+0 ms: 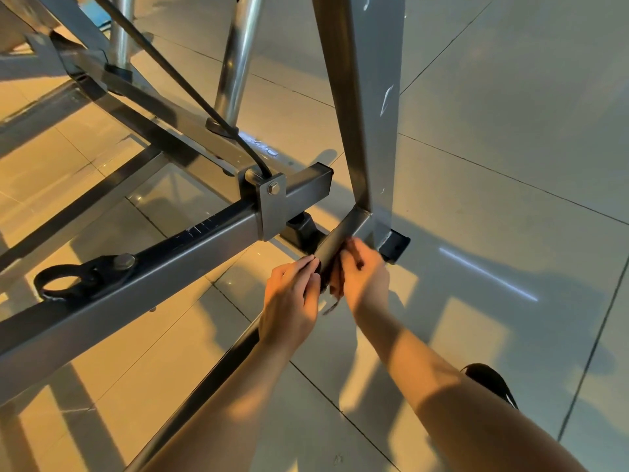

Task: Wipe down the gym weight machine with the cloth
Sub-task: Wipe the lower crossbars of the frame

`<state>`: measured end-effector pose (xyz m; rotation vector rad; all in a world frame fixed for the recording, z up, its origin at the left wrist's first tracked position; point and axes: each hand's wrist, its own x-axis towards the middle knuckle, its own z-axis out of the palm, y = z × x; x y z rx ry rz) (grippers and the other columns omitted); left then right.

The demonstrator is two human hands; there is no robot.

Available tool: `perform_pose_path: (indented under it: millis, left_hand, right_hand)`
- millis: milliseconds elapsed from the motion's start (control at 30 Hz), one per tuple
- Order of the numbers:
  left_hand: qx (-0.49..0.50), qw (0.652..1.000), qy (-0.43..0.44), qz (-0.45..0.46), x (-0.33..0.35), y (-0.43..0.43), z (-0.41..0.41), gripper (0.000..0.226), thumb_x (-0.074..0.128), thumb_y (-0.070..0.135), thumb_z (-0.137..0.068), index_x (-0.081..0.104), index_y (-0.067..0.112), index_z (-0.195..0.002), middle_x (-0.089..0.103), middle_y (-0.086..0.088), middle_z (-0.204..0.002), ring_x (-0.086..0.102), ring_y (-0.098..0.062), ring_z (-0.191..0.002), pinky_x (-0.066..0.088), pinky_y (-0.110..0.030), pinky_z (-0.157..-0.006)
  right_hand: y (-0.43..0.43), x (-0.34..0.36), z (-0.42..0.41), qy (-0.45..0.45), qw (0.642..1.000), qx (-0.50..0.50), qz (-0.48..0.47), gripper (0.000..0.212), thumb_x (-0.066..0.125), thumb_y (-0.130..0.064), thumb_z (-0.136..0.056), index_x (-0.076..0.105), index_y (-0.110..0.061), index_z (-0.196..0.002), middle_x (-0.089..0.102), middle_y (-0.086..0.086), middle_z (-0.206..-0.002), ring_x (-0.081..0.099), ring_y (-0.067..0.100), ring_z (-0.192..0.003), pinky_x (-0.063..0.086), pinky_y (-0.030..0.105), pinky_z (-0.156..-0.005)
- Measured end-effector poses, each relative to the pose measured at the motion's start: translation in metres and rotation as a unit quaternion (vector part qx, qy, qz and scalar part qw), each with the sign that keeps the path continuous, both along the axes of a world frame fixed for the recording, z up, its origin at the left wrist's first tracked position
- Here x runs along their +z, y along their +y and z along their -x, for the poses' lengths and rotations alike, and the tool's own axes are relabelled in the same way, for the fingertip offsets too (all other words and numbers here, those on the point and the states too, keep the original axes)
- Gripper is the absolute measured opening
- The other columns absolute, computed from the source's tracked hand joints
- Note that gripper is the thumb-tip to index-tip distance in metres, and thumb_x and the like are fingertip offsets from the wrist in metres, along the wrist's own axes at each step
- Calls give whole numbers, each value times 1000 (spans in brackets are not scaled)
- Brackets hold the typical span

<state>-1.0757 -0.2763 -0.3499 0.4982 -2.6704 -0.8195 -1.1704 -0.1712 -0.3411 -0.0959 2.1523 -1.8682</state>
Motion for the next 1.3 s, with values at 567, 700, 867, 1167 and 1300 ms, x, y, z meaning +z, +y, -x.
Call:
perform_pose_path:
  millis: [567, 700, 867, 1167, 1300]
  left_hand:
    - [10, 973, -71, -220, 39, 13, -11, 36, 36, 31, -107, 62, 24, -131, 66, 3, -124, 58, -6, -115, 51, -40, -104]
    - [60, 931, -63, -355, 83, 37, -31, 38, 36, 45, -105, 50, 46, -141, 56, 4, -143, 52, -13, -129, 44, -39, -111]
    - [85, 898, 53, -429, 113, 40, -60, 35, 46, 32, -107, 52, 37, -141, 54, 1, -144, 55, -16, -127, 56, -30, -93]
    - [148, 917, 137, -344, 148, 27, -110, 36, 52, 19, -106, 55, 32, -139, 59, 21, -125, 57, -2, -120, 54, -22, -93]
    - [193, 911, 167, -323, 154, 28, -116, 42, 51, 12, -105, 51, 33, -142, 55, 25, -125, 55, 7, -116, 52, -12, -84]
  right_hand:
    - [18, 45, -20, -35, 992, 109, -52, 20, 48, -12, -98, 66, -6, -93, 70, 18, -88, 61, 22, -69, 52, 25, -55]
    - [33, 81, -47, -121, 989, 65, 49, 24, 47, -7, -103, 71, -11, -103, 71, 13, -89, 63, 21, -75, 51, 29, -67]
    - [21, 119, -79, -134, 983, 84, 94, 27, 44, -16, -107, 69, -26, -107, 69, 11, -106, 65, 23, -92, 52, 24, -54]
    - [-3, 150, -117, -93, 967, 230, 56, 31, 48, -20, -106, 54, -27, -136, 67, 3, -114, 68, 20, -105, 60, 43, -92]
    - [-11, 150, -117, -37, 956, 286, 53, 34, 46, -23, -108, 51, -30, -141, 64, -1, -118, 63, 15, -107, 58, 31, -89]
